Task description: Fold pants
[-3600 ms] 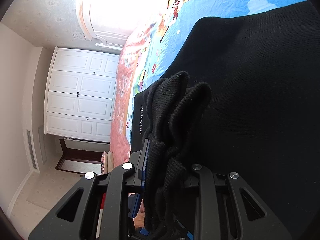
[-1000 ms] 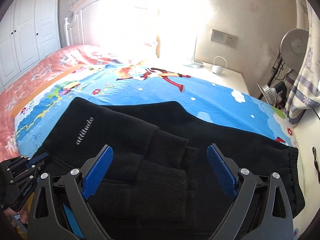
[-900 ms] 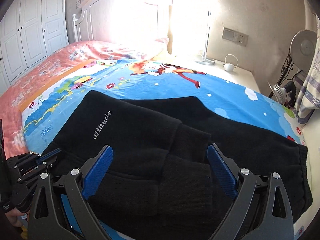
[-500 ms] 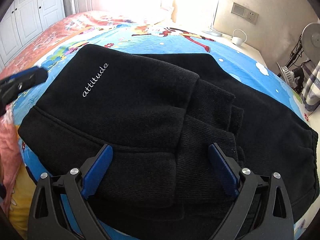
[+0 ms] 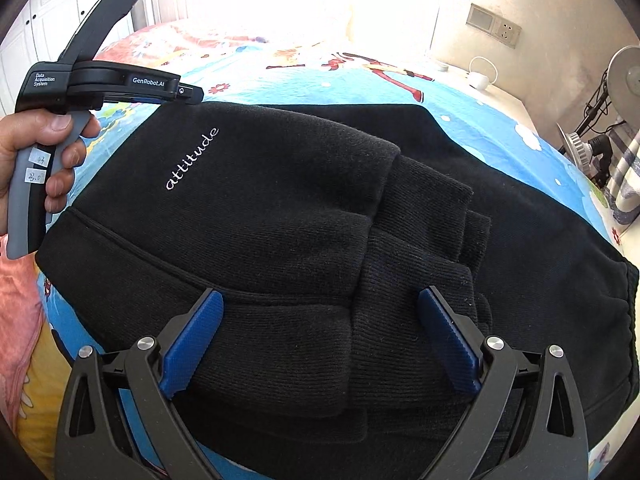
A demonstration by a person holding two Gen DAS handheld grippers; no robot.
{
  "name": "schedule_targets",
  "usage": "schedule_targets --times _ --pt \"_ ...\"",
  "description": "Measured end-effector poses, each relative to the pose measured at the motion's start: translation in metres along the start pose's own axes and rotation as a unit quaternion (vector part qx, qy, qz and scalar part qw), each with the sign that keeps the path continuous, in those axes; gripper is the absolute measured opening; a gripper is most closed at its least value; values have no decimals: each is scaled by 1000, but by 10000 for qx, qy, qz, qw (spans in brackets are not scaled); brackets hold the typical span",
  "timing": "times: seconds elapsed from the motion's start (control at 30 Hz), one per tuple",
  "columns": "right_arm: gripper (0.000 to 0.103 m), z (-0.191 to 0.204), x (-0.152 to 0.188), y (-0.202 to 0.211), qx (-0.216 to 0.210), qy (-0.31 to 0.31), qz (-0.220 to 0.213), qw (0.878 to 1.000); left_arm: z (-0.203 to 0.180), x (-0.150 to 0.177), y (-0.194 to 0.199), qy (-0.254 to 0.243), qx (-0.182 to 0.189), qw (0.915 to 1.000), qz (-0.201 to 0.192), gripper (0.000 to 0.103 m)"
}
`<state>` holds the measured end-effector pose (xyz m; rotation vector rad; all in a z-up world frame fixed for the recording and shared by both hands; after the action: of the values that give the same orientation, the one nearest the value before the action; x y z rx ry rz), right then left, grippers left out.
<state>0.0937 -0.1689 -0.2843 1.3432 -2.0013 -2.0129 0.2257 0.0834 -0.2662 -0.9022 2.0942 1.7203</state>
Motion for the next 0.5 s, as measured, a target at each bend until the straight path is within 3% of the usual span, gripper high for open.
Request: schedule_targets --times 0.1,0.23,0.3,0.4,0.5 --pt "94 -5 -6 9 -189 -77 -21 9998 15 9 27 659 509 9956 -423 48" --pt "94 -23 -33 23 -382 -371 -355 9980 31 43 62 1364 1229 9798 -789 48" --pt "93 -29 -44 11 -455 -454 -184 9978 32 65 68 1567 1522 9731 -731 48" --pt "72 -38 -50 -27 -149 -416 287 9986 34 95 70 1740 1623 9692 -637 48" --pt "78 -44 -49 -48 40 -392 426 9983 29 124 70 1936 2039 9582 -531 48"
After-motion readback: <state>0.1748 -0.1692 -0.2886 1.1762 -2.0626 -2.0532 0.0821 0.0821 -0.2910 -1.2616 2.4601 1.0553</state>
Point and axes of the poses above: each gripper's, at about its wrist camera, not at the fingertips, and y roughly against the way its jaws point, z to its left, x to its underside, the point moved 5 cm from there along -y, roughly the way its jaws point, and after that the axes turned 10 degrees about x, right-handed, at the moved point
